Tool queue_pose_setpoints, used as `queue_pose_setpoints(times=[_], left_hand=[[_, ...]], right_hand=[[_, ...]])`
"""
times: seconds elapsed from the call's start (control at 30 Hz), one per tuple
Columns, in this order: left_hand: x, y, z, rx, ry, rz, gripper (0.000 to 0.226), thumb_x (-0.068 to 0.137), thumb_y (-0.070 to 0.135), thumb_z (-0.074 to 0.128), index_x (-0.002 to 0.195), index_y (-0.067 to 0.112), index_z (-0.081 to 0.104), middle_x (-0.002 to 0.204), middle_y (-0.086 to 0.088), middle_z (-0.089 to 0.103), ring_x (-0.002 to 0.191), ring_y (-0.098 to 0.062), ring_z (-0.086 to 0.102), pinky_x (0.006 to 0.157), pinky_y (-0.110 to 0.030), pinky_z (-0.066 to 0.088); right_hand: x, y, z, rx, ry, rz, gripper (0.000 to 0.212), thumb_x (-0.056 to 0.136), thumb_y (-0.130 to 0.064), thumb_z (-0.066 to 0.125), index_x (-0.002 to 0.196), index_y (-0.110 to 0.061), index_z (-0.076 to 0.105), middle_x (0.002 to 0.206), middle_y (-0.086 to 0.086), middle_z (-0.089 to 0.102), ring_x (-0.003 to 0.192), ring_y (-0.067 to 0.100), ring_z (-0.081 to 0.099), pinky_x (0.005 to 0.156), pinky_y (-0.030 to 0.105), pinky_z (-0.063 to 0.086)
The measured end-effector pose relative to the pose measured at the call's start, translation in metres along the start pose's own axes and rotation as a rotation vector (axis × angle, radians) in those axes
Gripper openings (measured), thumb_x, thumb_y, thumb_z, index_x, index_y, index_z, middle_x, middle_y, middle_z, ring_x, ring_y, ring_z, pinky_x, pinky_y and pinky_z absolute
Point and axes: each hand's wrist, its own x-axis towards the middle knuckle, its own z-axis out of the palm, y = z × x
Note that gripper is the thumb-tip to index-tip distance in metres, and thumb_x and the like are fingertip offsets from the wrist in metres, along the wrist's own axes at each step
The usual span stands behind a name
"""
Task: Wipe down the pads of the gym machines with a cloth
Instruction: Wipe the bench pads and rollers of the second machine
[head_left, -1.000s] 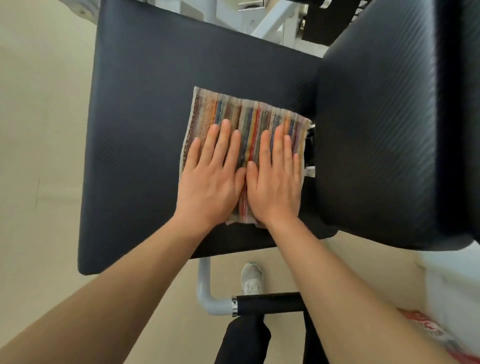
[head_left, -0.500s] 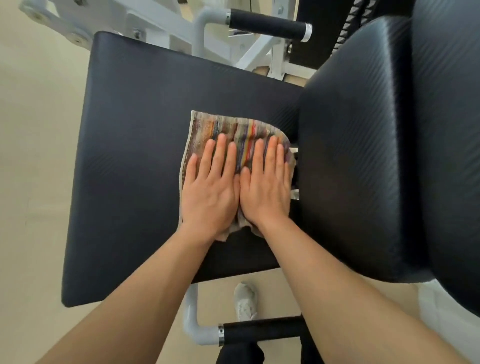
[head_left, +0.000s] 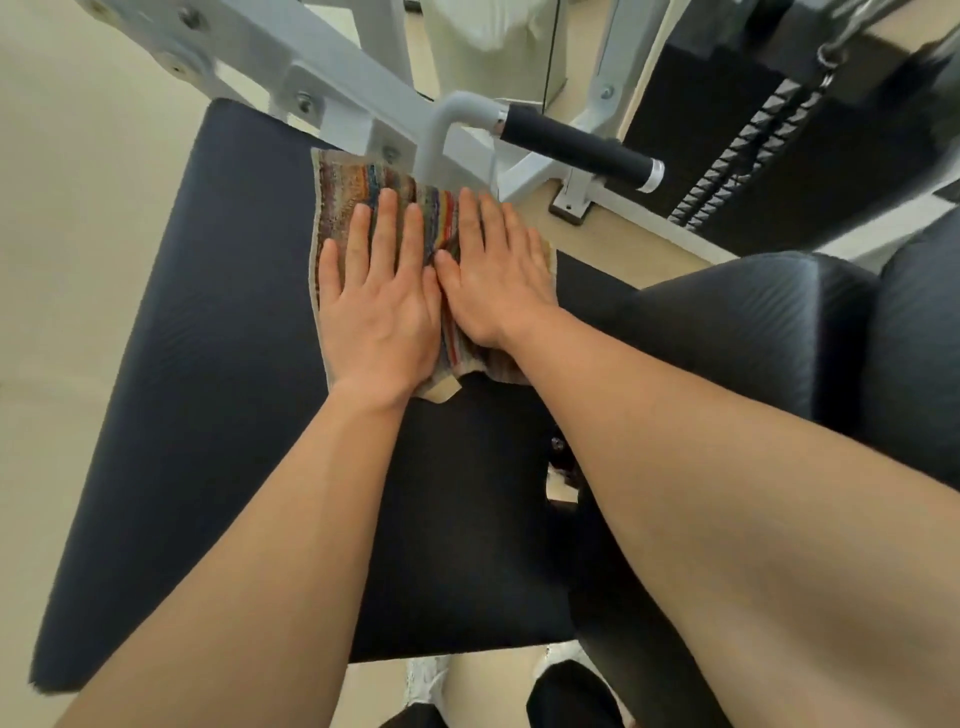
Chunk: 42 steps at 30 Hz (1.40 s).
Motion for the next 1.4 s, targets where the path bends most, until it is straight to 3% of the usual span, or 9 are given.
queue_pose_setpoints(times=[0.13,0.27,0.4,0.53,0.8,0.97,1.1,1.27,1.4], left_hand=[[0.020,0.006,-0.004,-0.001,-0.020,-0.038,0.057,0.106,0.041,0.021,0.160,0.024,0.015,0.169,-0.002,0.011,0.155,-0.022,0.009,0.125,-0.048,0.011],[0.047,-0.001,-0.009,0.024,-0.017,0.002,0.054,0.105,0.039,0.025,0.155,0.021,0.030,0.164,-0.004,0.027,0.154,-0.024,0.015,0.124,-0.049,0.013],[0.081,-0.011,-0.016,0.078,-0.009,0.129,0.037,0.102,0.037,0.033,0.125,0.019,0.056,0.131,-0.005,0.059,0.132,-0.030,0.045,0.116,-0.048,0.026],[0.113,-0.038,-0.029,0.155,-0.048,0.241,0.037,0.102,0.037,0.033,0.104,0.020,0.065,0.104,-0.003,0.067,0.102,-0.028,0.057,0.106,-0.042,0.033],[0.171,-0.087,-0.055,0.004,-0.187,0.032,0.038,0.088,0.050,0.047,0.087,0.027,0.077,0.080,-0.007,0.071,0.082,-0.032,0.061,0.075,-0.038,0.044],[0.197,-0.119,-0.060,-0.084,-0.354,-0.270,0.036,0.088,0.039,0.048,0.072,0.012,0.067,0.078,-0.014,0.065,0.080,-0.033,0.057,0.067,-0.038,0.045],[0.213,-0.119,-0.056,-0.108,-0.499,-0.329,0.033,0.092,0.034,0.046,0.067,0.015,0.056,0.087,-0.013,0.060,0.087,-0.033,0.055,0.072,-0.036,0.038],[0.177,-0.104,-0.054,-0.048,-0.270,-0.212,0.042,0.090,0.038,0.036,0.075,0.014,0.068,0.085,-0.011,0.066,0.085,-0.032,0.057,0.071,-0.039,0.045],[0.159,-0.086,-0.066,0.099,-0.170,-0.028,0.046,0.091,0.038,0.034,0.078,0.015,0.072,0.083,-0.005,0.068,0.081,-0.027,0.057,0.070,-0.038,0.045]], right_hand=[[0.029,0.005,-0.031,0.003,-0.146,-0.109,0.060,0.103,-0.049,0.032,0.154,-0.017,0.023,0.152,0.011,0.040,0.137,0.030,0.041,0.112,0.045,0.032],[0.054,0.001,-0.047,0.037,-0.269,-0.156,0.044,0.106,-0.043,0.030,0.139,-0.016,0.042,0.132,0.009,0.056,0.116,0.027,0.057,0.097,0.043,0.043],[0.054,0.006,-0.036,0.101,-0.161,-0.161,0.036,0.107,-0.044,0.025,0.119,-0.022,0.050,0.103,-0.001,0.057,0.088,0.020,0.055,0.075,0.038,0.038],[0.067,-0.016,-0.028,0.136,-0.054,-0.214,0.035,0.107,-0.042,0.024,0.110,-0.022,0.052,0.093,-0.002,0.053,0.082,0.022,0.057,0.069,0.039,0.042],[0.084,-0.064,-0.033,-0.034,0.146,-0.191,0.039,0.107,-0.037,0.029,0.110,-0.018,0.063,0.104,0.007,0.065,0.094,0.031,0.060,0.067,0.041,0.034],[0.114,-0.109,-0.046,0.164,-0.161,-0.313,0.032,0.100,-0.024,0.038,0.125,-0.011,0.054,0.122,0.010,0.059,0.106,0.031,0.059,0.077,0.039,0.041],[0.137,-0.107,-0.056,0.244,-0.337,-0.367,0.021,0.104,-0.027,0.032,0.106,-0.017,0.049,0.114,0.007,0.061,0.091,0.024,0.052,0.075,0.037,0.039],[0.114,-0.079,-0.057,0.170,-0.303,-0.437,0.033,0.105,-0.038,0.038,0.128,-0.020,0.052,0.116,0.007,0.066,0.102,0.030,0.062,0.080,0.038,0.045],[0.112,-0.050,-0.073,-0.037,-0.307,-0.495,0.036,0.102,-0.047,0.040,0.114,-0.018,0.058,0.100,0.006,0.065,0.088,0.026,0.061,0.074,0.038,0.049]])
